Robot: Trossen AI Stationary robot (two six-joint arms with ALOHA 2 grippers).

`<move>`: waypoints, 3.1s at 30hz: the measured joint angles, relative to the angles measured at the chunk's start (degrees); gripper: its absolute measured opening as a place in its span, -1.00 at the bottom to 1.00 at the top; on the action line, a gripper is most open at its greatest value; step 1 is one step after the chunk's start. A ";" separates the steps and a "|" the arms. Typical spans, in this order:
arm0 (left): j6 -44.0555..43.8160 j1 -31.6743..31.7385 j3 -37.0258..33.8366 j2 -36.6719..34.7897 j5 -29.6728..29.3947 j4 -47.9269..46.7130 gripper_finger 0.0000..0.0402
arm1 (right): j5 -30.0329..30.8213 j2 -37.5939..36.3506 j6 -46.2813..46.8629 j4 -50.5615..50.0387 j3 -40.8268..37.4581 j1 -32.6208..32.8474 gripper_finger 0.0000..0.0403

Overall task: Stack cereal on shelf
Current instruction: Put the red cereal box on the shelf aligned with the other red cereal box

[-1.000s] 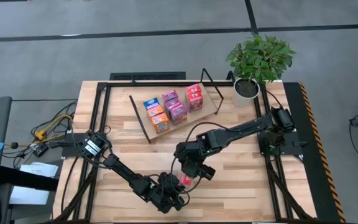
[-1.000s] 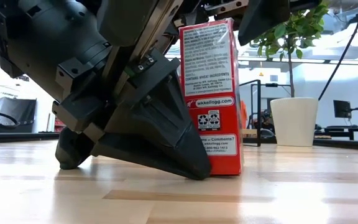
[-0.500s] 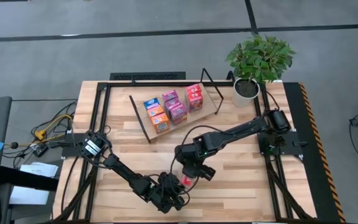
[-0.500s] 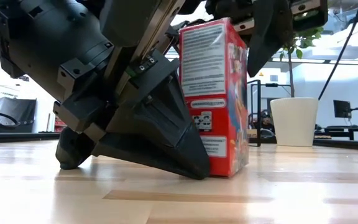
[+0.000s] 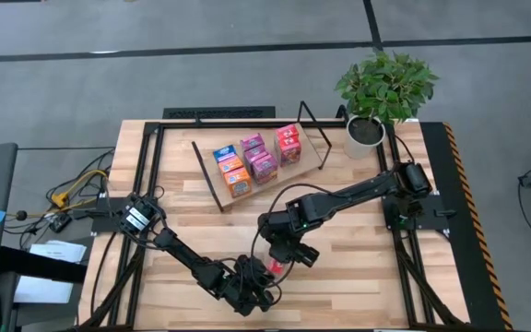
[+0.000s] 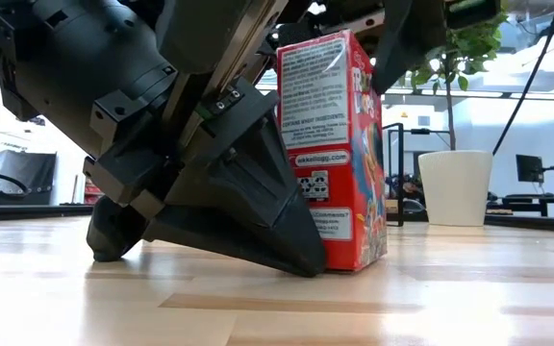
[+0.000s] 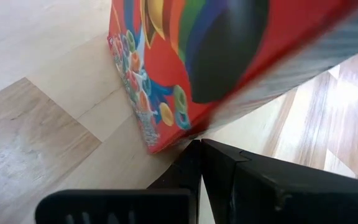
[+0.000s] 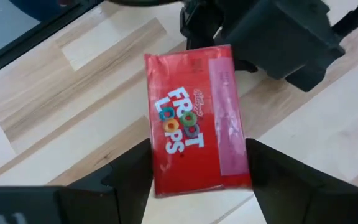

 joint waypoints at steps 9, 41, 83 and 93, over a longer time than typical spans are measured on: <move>0.00 0.00 0.00 0.00 0.02 0.04 -1.00 | -0.10 0.00 0.02 -0.93 0.04 -0.04 -0.02; 0.34 0.00 0.09 -0.09 0.12 0.12 -1.00 | 3.16 -20.30 -5.45 -15.67 -0.16 -41.60 -0.05; 0.00 0.07 0.11 -0.09 -0.09 -0.36 -1.00 | 6.49 -11.85 -9.08 -14.44 -0.22 -43.97 0.19; 0.09 0.07 0.11 -0.09 -0.09 -0.10 -1.00 | 10.47 -12.48 -9.01 -14.92 -0.20 -43.97 0.19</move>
